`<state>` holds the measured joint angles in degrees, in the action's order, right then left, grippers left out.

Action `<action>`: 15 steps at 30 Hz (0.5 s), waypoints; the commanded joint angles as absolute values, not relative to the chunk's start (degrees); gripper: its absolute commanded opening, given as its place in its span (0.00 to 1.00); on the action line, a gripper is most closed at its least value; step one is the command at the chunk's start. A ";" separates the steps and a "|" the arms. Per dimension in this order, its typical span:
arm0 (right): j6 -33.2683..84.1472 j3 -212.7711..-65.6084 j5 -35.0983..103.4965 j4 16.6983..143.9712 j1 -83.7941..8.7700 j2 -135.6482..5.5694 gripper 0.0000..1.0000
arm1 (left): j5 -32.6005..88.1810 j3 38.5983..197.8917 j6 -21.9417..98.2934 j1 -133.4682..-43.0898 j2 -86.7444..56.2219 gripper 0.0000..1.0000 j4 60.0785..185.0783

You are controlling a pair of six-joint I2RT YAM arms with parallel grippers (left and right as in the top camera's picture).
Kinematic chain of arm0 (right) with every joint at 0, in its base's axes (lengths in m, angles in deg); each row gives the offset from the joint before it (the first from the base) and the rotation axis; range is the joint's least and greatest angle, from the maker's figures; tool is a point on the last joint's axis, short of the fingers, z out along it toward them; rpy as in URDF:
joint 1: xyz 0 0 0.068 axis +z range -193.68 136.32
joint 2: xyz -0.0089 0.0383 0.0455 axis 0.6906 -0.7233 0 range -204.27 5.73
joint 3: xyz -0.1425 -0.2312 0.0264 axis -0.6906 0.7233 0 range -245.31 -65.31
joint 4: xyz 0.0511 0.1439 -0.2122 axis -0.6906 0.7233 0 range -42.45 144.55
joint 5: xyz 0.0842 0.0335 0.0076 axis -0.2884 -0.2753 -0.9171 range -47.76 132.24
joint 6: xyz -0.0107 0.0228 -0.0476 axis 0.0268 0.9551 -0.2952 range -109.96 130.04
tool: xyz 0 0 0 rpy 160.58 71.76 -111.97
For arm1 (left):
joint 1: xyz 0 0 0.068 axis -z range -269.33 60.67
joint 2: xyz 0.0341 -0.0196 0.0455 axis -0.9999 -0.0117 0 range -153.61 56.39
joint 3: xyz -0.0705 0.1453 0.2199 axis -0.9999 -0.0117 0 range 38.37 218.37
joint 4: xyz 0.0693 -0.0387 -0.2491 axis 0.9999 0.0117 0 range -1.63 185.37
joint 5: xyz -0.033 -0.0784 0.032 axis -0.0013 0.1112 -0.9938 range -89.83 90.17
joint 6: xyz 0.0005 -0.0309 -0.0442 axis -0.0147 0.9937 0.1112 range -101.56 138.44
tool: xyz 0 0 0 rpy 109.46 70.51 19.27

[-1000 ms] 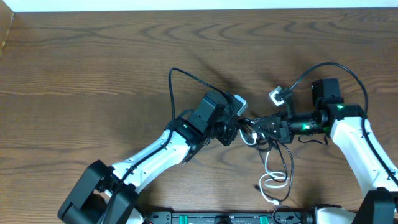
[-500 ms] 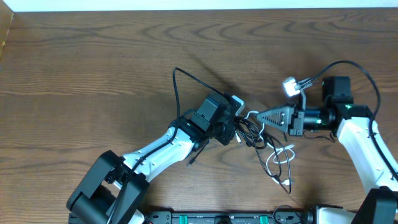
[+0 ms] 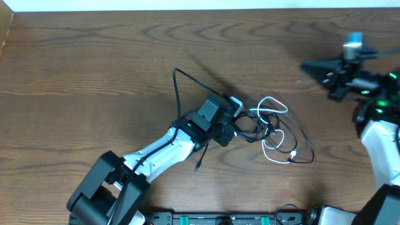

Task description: Untangle cables

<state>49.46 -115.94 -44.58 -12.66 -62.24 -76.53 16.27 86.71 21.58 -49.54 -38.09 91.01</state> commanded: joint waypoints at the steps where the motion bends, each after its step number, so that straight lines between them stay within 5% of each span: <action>1: 76.61 -116.51 -41.83 -29.59 -67.27 -75.50 0.01 | 15.51 86.46 21.93 -49.65 -39.10 0.08 91.73; 3: 78.81 -117.02 -42.25 -34.45 -70.51 -75.50 0.01 | 15.53 86.46 22.76 -49.65 -39.10 0.08 91.75; 7: 76.23 -116.97 -45.85 -21.35 -73.02 -76.04 0.05 | 15.59 86.46 23.24 -49.65 -39.10 0.08 91.73; 10: 68.93 -116.95 -46.14 -6.56 -72.69 -77.09 0.41 | 15.57 86.46 23.24 -49.65 -39.10 0.08 91.73; 15: 55.36 -116.95 -40.50 16.85 -70.72 -80.00 0.58 | 15.59 86.46 23.26 -49.65 -39.10 0.08 91.73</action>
